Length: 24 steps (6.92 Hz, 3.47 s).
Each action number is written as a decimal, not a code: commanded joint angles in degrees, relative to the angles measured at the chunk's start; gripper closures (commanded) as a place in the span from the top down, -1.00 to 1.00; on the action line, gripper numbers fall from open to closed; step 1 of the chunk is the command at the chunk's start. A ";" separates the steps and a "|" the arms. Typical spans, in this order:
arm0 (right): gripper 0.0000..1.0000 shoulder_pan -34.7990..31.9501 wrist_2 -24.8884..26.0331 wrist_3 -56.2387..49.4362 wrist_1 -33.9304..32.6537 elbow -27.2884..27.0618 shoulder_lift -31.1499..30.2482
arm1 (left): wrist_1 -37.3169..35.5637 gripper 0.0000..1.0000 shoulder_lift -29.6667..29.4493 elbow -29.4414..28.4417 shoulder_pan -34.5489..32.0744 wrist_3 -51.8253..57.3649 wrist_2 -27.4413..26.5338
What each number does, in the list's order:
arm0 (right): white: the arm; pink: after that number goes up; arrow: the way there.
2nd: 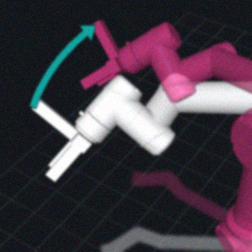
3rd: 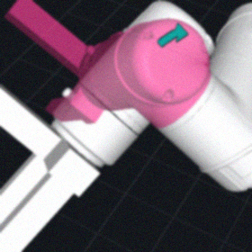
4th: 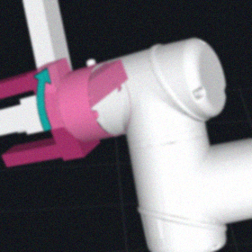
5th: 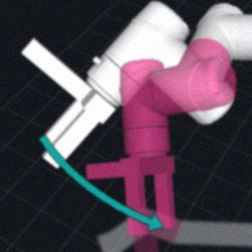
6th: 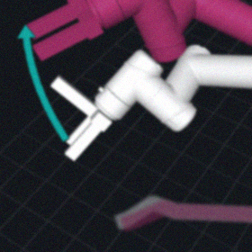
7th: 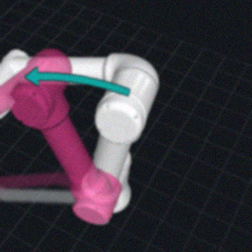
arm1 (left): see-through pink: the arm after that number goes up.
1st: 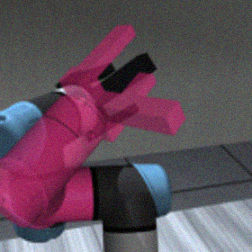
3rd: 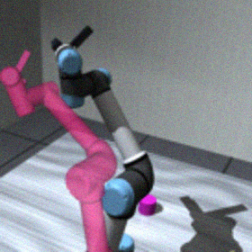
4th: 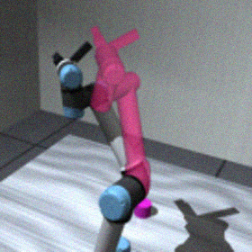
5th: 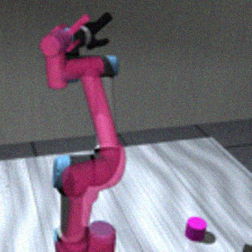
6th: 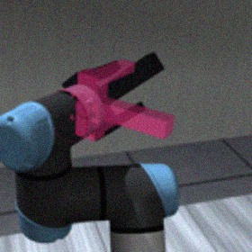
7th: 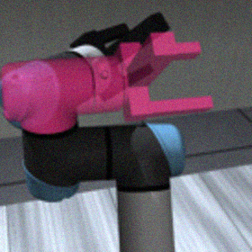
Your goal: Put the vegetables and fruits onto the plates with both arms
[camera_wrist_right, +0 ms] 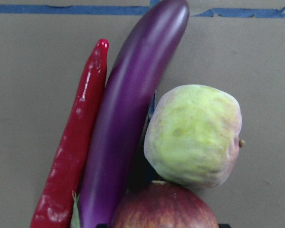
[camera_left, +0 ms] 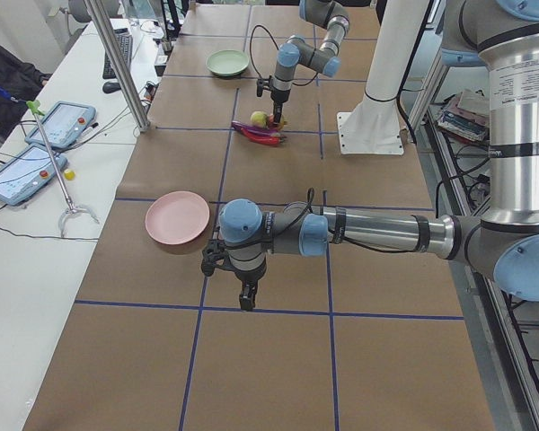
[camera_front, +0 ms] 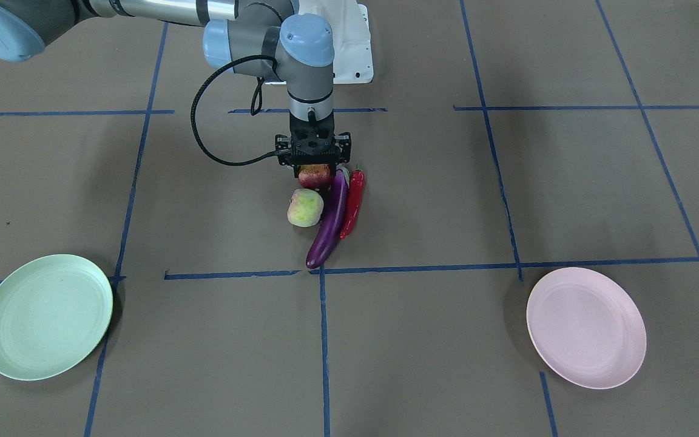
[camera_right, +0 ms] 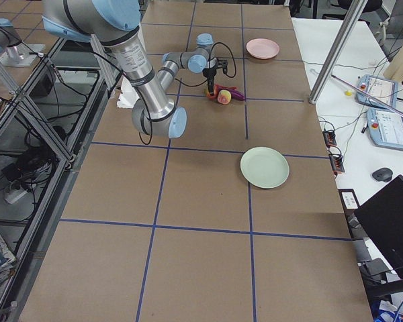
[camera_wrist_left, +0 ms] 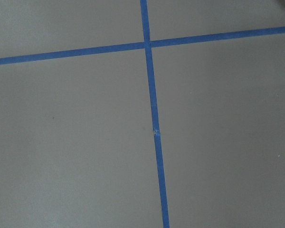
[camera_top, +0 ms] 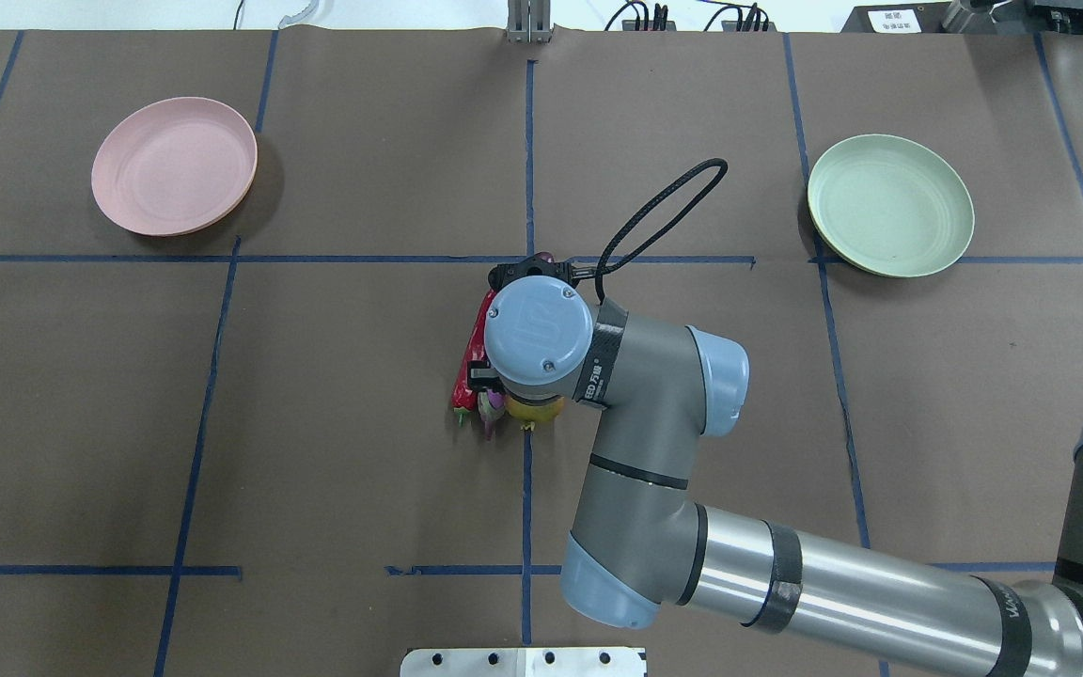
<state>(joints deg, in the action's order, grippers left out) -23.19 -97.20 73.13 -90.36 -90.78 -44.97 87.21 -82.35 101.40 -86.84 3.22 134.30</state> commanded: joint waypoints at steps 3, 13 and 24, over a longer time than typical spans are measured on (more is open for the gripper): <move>-0.97 -14.90 -12.37 -12.51 -0.08 -2.74 -2.91 | 0.07 1.00 0.00 0.02 0.09 0.03 0.00; 0.46 -40.62 -27.87 -55.64 17.41 18.35 -20.07 | -0.02 1.00 0.00 0.90 0.09 0.03 0.09; 1.00 -54.68 -37.37 -57.31 17.23 5.37 -38.32 | 11.30 1.00 -12.90 7.21 18.56 -26.26 0.19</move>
<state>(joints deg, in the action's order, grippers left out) -77.49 -134.96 16.07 -73.45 -82.09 -78.89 96.78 -93.11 106.23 -76.03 -13.48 135.33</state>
